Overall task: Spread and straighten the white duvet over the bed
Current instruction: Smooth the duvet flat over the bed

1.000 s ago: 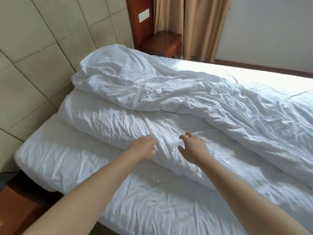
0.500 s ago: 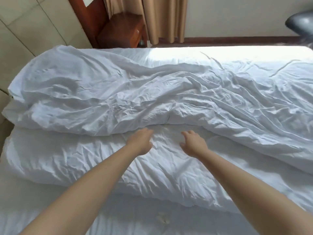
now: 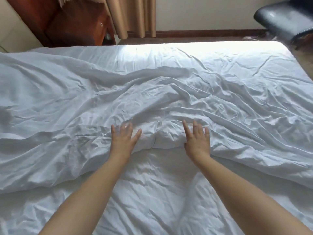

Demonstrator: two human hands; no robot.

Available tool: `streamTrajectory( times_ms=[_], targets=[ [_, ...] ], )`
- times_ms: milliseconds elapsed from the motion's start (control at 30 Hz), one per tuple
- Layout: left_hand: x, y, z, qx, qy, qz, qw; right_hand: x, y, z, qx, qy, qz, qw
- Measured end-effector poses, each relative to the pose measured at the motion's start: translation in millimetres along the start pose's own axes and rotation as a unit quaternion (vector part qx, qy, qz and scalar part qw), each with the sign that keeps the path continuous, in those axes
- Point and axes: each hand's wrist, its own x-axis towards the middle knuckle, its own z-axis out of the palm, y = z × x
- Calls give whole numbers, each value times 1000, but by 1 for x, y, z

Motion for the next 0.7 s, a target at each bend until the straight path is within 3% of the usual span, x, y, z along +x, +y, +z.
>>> streamTrajectory(
  times_ms=[100,200,333,433,533,700],
  targets=[
    [10,-6,17,11,-6,-12,1000,18,4,3,62,8,32,998],
    [14,-8,21,43,-5,-6,999,17,7,-1,40,23,5,999],
    [8,-8,17,-6,55,-36,998,5,34,-18,96,74,10,993],
    [-21,-1,15,-31,106,-11,994,-16,50,-26,31,30,-69,997],
    [-59,-6,-7,-65,122,27,990,-42,57,-38,3,-4,-69,998],
    [-90,-65,-97,-55,351,-53,933,-62,74,-135,74,165,-18,983]
  ],
)
